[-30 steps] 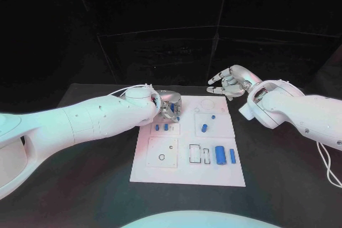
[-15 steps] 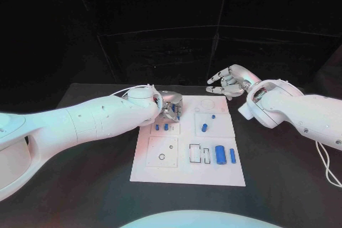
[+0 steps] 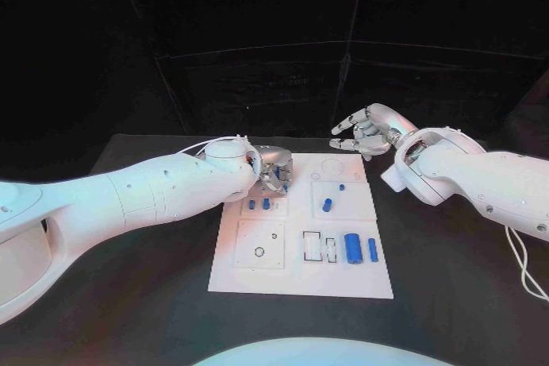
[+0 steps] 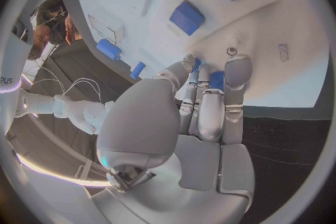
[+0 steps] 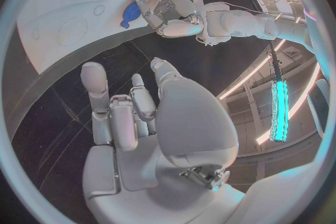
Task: Assemble the parts on the task board
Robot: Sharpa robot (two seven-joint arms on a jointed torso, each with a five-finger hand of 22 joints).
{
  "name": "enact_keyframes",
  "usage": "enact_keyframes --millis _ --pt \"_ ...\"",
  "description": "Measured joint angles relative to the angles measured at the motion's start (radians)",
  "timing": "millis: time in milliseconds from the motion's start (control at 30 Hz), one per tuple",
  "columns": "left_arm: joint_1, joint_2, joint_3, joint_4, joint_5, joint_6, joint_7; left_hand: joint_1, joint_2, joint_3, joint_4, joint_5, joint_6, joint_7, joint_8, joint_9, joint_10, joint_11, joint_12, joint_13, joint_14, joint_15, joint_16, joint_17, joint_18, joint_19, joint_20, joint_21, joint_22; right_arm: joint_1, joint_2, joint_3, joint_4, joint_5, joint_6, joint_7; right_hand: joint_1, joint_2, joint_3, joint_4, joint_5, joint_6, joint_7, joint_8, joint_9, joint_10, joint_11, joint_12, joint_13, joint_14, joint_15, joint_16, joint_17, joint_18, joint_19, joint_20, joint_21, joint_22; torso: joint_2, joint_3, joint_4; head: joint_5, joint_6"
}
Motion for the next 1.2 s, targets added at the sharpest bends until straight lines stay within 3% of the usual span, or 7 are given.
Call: enact_keyframes --millis 167,400,433,600,967,1200 --pt "-0.001 0.002 0.0 -0.003 0.0 -0.001 0.0 0.012 0.012 0.043 -0.016 0.0 0.028 -0.003 -0.001 -0.002 0.037 -0.006 -0.009 0.001 0.003 -0.003 0.0 0.0 0.0 0.008 -0.007 0.021 0.018 0.0 0.001 0.0 0.0 0.0 0.0 0.0 0.0 0.0 0.0 0.0 0.005 0.0 0.0 0.0 0.0 0.0 0.0 0.0 0.001 0.0 0.0 0.0 0.0 0.0 0.0 0.0 0.0 0.0 0.0 -0.0002 0.0 0.0 0.001" --pt "-0.006 -0.006 -0.001 0.005 0.0 -0.026 0.005 0.012 0.012 0.103 -0.04 -0.004 0.046 -0.003 -0.012 -0.008 0.065 -0.01 -0.041 0.002 0.005 -0.005 0.0 -0.004 0.0 0.014 -0.013 0.04 0.043 0.0 0.001 0.0 -0.001 0.0 0.0 0.0 0.0 0.0 0.0 0.0 0.006 0.0 0.0 0.0 0.0 0.0 0.0 0.0 0.001 0.0 0.0 0.001 0.0 0.0 0.0 0.0 0.0 0.0 0.0 -0.0006 0.0007 -0.001 0.003" --pt "-0.006 -0.01 -0.001 0.008 0.0 -0.032 0.007 0.012 0.011 0.113 -0.043 -0.004 0.049 -0.002 -0.017 -0.01 0.069 -0.006 -0.049 0.001 0.005 -0.005 0.0 -0.006 0.0 0.018 -0.01 0.044 0.046 0.0 0.001 0.0 -0.001 0.0 0.001 0.0 0.0 0.0 0.0 0.0 0.006 0.0 0.0 0.0 0.0 0.0 0.0 0.0 0.001 0.0 0.0 0.047 0.0 0.0 0.0 0.0 0.0 0.0 0.0 -0.0007 0.0008 -0.001 0.004" --pt "-0.01 -0.048 -0.001 0.045 0.002 -0.068 0.013 0.001 0.001 0.135 -0.05 -0.004 0.055 -0.002 -0.024 -0.013 0.076 -0.006 -0.063 0.001 0.005 -0.005 0.002 -0.007 -0.01 0.018 -0.011 0.048 0.054 0.0 0.001 0.0 -0.002 0.0 0.001 0.0 0.0 0.0 0.003 0.003 0.012 -0.002 0.002 0.0 0.0 0.002 0.002 0.0 0.002 0.002 0.009 0.106 0.0 0.0 0.0 0.0 0.0 0.0 -0.001 -0.0008 0.0012 -0.002 0.007" --pt "-0.01 -0.143 0.032 0.146 0.019 -0.12 0.021 -0.013 -0.003 0.145 -0.052 -0.004 0.059 0.002 -0.028 -0.015 0.083 -0.006 -0.075 0.002 0.005 -0.005 0.004 -0.012 -0.009 0.024 -0.012 0.057 0.061 0.0 0.0 0.0 -0.004 0.0 0.001 0.001 0.0 0.0 0.006 0.006 0.012 -0.002 0.002 0.0 0.0 0.002 0.002 0.0 0.002 0.002 0.009 0.109 0.0 0.0 -0.004 0.004 0.0 0.001 -0.001 -0.0012 0.0032 0.004 0.012" --pt "-0.01 -0.207 0.036 0.185 0.038 -0.123 0.019 -0.023 -0.009 0.146 -0.053 -0.004 0.065 0.002 -0.032 -0.015 0.088 -0.006 -0.079 0.002 0.005 -0.005 0.004 -0.014 -0.009 0.025 -0.011 0.057 0.063 0.0 -0.002 0.0 -0.006 0.0 0.003 0.0 0.0 0.0 0.011 0.006 0.012 -0.001 0.002 0.0 0.0 0.002 0.002 0.0 0.002 0.002 0.009 0.109 0.0 0.0 -0.004 0.004 0.0 0.001 -0.001 -0.0012 0.003 0.007 0.015"
